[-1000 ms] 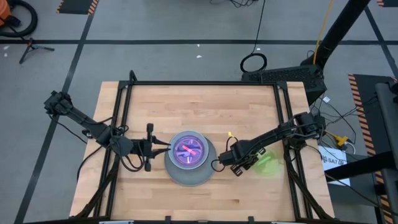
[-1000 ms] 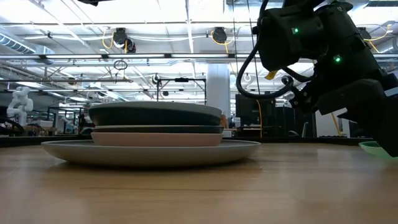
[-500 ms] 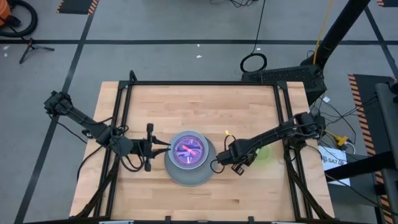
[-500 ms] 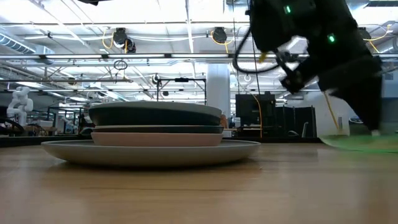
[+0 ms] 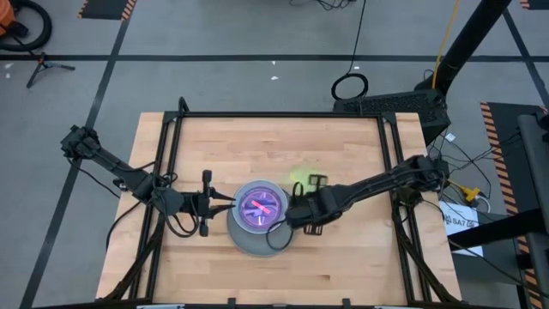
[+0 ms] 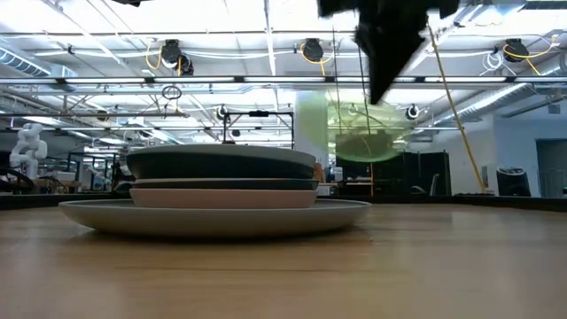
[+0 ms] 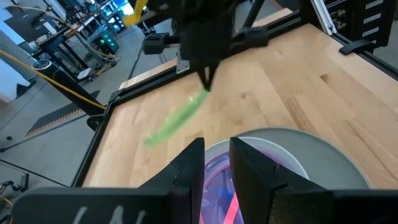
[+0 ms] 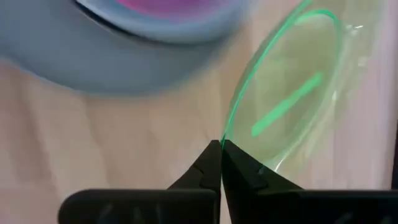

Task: Stack plastic plates
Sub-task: Stack the green plate on top of the pink plate, then return to Home Position

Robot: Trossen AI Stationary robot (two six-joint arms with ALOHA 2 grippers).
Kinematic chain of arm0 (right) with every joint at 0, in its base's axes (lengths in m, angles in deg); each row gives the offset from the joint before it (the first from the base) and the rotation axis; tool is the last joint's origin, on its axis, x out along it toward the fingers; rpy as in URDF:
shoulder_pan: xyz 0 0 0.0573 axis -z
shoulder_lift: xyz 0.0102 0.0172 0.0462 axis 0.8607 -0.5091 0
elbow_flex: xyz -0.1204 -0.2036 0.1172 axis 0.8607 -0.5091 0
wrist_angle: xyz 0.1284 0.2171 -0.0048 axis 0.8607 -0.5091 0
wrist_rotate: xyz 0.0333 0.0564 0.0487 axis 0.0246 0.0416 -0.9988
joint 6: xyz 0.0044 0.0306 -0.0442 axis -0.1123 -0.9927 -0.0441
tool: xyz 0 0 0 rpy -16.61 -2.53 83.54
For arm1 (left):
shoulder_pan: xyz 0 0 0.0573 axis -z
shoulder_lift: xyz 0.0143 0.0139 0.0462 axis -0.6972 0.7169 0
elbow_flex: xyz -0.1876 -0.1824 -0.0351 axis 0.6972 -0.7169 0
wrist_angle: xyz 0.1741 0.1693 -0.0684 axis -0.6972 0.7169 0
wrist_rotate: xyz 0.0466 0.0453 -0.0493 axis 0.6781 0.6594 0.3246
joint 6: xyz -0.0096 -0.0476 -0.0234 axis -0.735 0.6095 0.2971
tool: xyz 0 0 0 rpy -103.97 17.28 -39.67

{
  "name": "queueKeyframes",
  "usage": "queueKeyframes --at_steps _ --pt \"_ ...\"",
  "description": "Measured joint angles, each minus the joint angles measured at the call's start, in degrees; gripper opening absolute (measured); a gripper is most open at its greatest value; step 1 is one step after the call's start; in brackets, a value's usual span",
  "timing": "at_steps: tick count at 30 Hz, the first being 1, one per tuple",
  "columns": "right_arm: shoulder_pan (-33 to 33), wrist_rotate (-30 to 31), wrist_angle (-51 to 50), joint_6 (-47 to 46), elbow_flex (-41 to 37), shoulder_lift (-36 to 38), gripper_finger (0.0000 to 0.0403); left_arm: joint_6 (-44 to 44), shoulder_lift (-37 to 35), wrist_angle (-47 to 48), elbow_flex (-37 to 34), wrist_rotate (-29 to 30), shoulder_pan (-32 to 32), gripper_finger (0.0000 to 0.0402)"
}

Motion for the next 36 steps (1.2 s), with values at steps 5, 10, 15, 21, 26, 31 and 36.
queueKeyframes --at_steps 5,10,15,21,26,31,36 --pt "-2.0 0.9 11.3 16.6 0.9 0.0 0.0001 0.0 0.0 0.0 0.0 0.0 0.0 0.0083" --pt "-3.9 0.8 18.2 29.6 0.9 0.0 0.0004 0.2 0.0 0.0 0.0 0.0 0.0 0.0083" --pt "-4.5 0.7 22.7 33.4 0.9 0.0 0.0020 0.3 0.0 0.0 0.0 0.0 0.0 0.0083" --pt "-4.4 0.8 23.9 32.2 0.9 0.0 0.0061 0.4 0.0 0.0 0.0 0.0 0.0 0.0083" --pt "-4.4 0.8 23.9 31.2 0.9 0.0 0.0096 0.4 0.0 0.0 0.0 0.0 0.0 0.0083" --pt "-4.3 0.8 23.3 28.0 0.9 0.0 0.0113 0.4 0.0 0.0 0.0 0.0 0.0 0.0083" --pt "-4.3 0.8 22.3 25.0 0.9 0.0 0.0111 0.4 0.0 0.0 0.0 0.0 0.0 0.0083"
